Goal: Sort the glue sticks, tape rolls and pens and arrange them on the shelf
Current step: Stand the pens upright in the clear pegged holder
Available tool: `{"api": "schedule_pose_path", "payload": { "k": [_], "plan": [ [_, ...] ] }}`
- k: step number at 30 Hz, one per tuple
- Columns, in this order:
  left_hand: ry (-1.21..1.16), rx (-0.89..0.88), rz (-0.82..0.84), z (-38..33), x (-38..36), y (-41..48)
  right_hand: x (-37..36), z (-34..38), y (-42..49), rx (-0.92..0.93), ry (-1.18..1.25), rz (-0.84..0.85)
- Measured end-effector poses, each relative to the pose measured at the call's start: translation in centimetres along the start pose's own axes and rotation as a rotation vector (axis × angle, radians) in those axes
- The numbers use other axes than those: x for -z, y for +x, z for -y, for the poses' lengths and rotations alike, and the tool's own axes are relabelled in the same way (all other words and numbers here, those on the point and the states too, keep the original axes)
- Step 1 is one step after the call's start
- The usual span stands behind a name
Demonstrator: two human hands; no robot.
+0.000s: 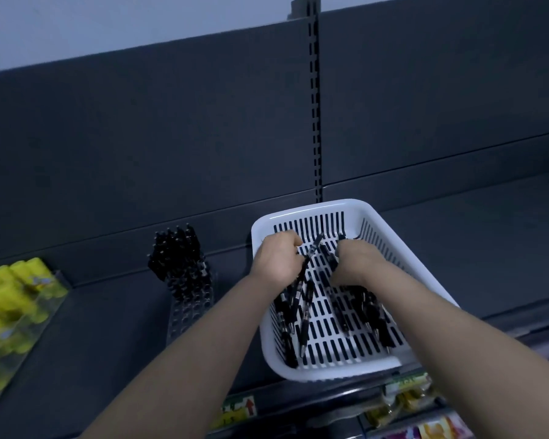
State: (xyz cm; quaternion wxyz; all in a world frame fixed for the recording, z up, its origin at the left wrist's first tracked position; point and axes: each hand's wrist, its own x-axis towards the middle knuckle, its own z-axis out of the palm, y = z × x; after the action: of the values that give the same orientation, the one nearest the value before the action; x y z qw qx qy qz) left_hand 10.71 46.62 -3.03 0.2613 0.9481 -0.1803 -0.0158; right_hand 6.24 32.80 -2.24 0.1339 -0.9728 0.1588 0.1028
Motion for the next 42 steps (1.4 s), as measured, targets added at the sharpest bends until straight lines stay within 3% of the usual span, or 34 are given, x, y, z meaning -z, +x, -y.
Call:
{"api": "schedule_pose_path", "payload": {
  "k": [4,8,15,18,23,28,34,42],
  "plan": [
    [0.160,-0.014,0.114,-1.0,0.2,0.5,1.9,-1.0,-1.1,0.057,0.247,-0.090],
    [0.297,-0.019,0.282,-2.2,-1.4,-0.2,3.0,-2.4,-2.1,0.117,0.339,-0.180],
    [0.433,-0.014,0.291,-4.3,-3.0,-0.8,3.0,-4.3,-3.4,0.143,0.502,-0.362],
    [0.263,-0.011,0.147,-4.7,-1.0,-0.9,3.2,-3.8,-3.8,0.189,0.529,-0.456],
    [-0.109,-0.063,-0.243,-3.3,5.6,-1.6,4.5,0.6,-4.7,0.350,0.578,-0.581],
    [-0.205,-0.060,-0.506,1.3,12.3,-4.4,5.0,7.2,-5.7,0.542,0.589,-0.594],
    [-0.073,0.007,-0.576,7.4,14.6,-6.9,2.3,13.0,-5.6,0.626,0.568,-0.534],
    [0.067,0.011,-0.500,11.1,12.9,-6.0,-0.3,15.4,-5.0,0.601,0.543,-0.560]
  ]
}}
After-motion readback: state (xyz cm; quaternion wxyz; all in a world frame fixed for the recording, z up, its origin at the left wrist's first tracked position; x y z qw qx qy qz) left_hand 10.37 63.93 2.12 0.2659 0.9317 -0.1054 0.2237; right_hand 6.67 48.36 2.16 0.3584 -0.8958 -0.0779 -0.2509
